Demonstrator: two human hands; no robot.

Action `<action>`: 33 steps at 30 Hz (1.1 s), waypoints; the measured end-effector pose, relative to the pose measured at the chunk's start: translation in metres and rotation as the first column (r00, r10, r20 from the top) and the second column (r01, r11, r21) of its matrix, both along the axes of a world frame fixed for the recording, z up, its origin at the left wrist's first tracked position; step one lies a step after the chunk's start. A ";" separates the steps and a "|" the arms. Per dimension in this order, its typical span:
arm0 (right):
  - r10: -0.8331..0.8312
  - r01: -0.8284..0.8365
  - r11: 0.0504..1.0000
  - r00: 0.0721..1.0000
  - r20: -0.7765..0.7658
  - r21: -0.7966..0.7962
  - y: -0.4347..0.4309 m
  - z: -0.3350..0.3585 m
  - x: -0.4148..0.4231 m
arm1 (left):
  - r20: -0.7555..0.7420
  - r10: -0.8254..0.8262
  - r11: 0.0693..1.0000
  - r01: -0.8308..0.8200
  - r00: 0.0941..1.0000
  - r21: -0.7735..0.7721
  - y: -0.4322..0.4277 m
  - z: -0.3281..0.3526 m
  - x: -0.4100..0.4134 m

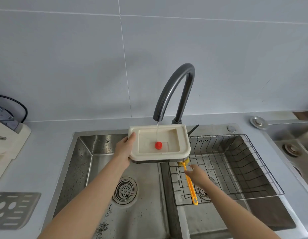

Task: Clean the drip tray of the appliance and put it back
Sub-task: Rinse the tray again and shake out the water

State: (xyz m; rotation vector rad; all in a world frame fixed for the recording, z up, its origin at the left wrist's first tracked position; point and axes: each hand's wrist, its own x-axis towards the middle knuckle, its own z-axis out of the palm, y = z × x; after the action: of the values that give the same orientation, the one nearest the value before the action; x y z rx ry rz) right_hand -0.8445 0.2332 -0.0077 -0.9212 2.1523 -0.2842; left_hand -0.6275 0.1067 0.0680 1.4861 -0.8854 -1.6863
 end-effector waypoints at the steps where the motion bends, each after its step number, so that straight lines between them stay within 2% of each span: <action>1: -0.011 0.010 0.999 1.000 -0.016 -0.040 -0.005 0.008 -0.003 | 0.002 -0.001 1.000 0.001 1.000 0.002 0.000 0.000 0.001; 3: -0.033 0.025 0.985 0.998 -0.049 -0.169 -0.018 0.026 -0.009 | 0.004 -0.001 1.000 0.001 1.000 0.004 0.000 -0.001 0.003; 5: -0.068 0.069 0.954 0.998 0.012 -0.292 -0.031 0.047 -0.014 | 0.001 0.006 1.000 -0.006 1.000 0.001 0.000 -0.001 0.005; 7: -0.087 0.156 0.917 0.976 0.199 -0.367 -0.042 0.067 -0.016 | -0.002 0.015 1.000 -0.015 1.000 -0.010 0.000 0.000 0.007; 10: -0.099 0.316 0.869 0.865 0.493 -0.380 -0.054 0.081 -0.016 | -0.008 0.031 0.999 -0.031 0.999 -0.013 0.000 0.002 0.011; 13: -0.140 0.425 0.837 0.776 0.615 -0.346 -0.065 0.080 -0.014 | -0.004 0.039 0.999 -0.039 0.999 -0.006 0.001 0.004 0.015; 25: -0.204 0.466 0.851 0.718 0.666 -0.242 -0.092 0.089 -0.016 | 0.003 0.054 0.998 -0.054 0.999 0.011 0.003 0.007 0.020; 33: -0.122 0.360 0.885 0.790 0.600 -0.294 -0.081 0.099 -0.019 | -0.006 0.059 0.998 -0.059 0.998 0.008 0.008 0.012 0.022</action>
State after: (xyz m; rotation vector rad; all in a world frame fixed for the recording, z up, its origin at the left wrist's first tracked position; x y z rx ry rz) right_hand -0.8635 0.1520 0.0914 -0.6424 1.6609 -1.0311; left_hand -0.6053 0.1151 0.0796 1.4965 -0.8245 -1.6525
